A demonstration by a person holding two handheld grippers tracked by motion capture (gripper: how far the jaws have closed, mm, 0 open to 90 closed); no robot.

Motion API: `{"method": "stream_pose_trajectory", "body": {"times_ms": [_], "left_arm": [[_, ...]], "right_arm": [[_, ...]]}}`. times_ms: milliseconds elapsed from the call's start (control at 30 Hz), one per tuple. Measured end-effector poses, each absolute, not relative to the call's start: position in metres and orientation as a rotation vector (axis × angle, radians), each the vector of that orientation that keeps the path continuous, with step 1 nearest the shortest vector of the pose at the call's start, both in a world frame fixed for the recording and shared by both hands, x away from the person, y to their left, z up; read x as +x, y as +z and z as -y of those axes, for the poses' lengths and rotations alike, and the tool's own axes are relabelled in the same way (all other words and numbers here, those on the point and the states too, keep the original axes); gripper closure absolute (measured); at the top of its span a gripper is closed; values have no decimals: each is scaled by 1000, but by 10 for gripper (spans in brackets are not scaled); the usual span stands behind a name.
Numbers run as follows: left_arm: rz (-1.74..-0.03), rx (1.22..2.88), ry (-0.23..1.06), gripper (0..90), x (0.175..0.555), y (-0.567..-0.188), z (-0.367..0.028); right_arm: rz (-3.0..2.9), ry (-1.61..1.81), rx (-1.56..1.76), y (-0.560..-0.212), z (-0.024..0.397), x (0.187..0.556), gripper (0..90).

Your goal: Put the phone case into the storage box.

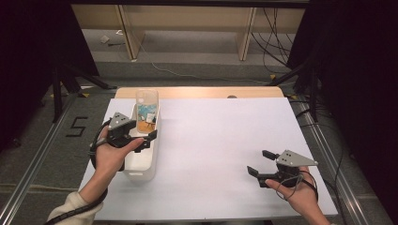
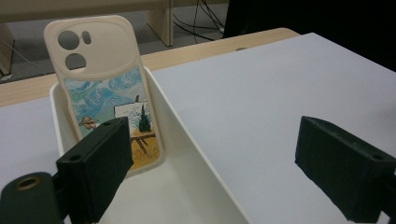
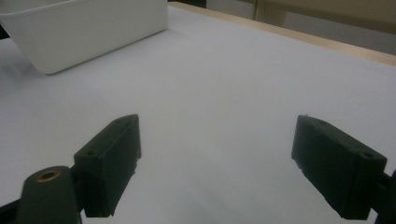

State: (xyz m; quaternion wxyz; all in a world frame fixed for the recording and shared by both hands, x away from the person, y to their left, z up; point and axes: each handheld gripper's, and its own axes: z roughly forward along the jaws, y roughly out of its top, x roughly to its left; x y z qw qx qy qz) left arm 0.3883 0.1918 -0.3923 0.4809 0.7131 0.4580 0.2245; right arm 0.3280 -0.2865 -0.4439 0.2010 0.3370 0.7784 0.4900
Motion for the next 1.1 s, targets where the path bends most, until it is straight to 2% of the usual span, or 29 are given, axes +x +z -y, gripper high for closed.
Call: {"method": "stream_pose_trajectory", "body": {"times_ms": [1100], "left_arm": [[-1047, 1755, 523, 101, 367, -398, -185]], "right_arm": [[-2174, 1369, 943, -443, 286, 328, 169]]}}
